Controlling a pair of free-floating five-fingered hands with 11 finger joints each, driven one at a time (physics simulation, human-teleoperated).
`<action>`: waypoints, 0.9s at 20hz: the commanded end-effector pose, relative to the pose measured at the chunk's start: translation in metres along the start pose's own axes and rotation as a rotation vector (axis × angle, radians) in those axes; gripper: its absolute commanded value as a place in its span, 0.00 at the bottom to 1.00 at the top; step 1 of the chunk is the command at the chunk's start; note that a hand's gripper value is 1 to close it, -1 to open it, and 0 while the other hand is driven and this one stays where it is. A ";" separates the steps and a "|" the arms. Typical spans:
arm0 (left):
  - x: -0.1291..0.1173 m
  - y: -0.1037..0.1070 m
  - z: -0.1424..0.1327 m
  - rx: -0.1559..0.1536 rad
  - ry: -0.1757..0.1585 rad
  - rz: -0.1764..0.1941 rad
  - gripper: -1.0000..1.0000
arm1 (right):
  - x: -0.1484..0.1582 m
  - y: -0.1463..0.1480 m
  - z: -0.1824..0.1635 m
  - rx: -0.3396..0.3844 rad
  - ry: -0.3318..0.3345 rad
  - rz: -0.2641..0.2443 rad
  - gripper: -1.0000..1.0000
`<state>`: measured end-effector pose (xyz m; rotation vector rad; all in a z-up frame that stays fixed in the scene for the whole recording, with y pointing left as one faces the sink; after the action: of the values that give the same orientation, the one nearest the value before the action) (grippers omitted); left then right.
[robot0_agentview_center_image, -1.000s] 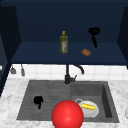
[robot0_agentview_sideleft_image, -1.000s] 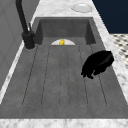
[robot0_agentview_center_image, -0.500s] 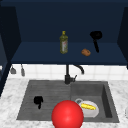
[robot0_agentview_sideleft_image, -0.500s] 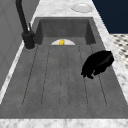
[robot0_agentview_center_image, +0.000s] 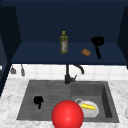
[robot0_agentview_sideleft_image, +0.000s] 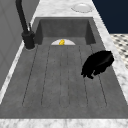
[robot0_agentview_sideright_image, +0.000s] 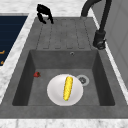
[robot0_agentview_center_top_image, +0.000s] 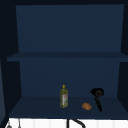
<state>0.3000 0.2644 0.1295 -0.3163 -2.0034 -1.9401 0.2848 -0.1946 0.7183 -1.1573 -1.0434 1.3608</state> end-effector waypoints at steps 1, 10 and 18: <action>0.000 0.000 0.000 0.000 0.000 0.000 0.50 | -0.002 0.014 0.029 0.000 -0.005 -0.029 0.00; 0.000 0.000 0.000 0.000 0.000 0.000 0.50 | -0.013 0.053 0.093 -0.004 -0.010 -0.055 0.00; 0.000 0.000 0.000 0.000 0.000 0.000 0.50 | -0.012 0.084 0.110 0.018 -0.008 -0.037 0.00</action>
<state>0.3000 0.2644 0.1295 -0.3163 -2.0034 -1.9401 0.1719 -0.2151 0.6666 -1.1404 -1.0526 1.3493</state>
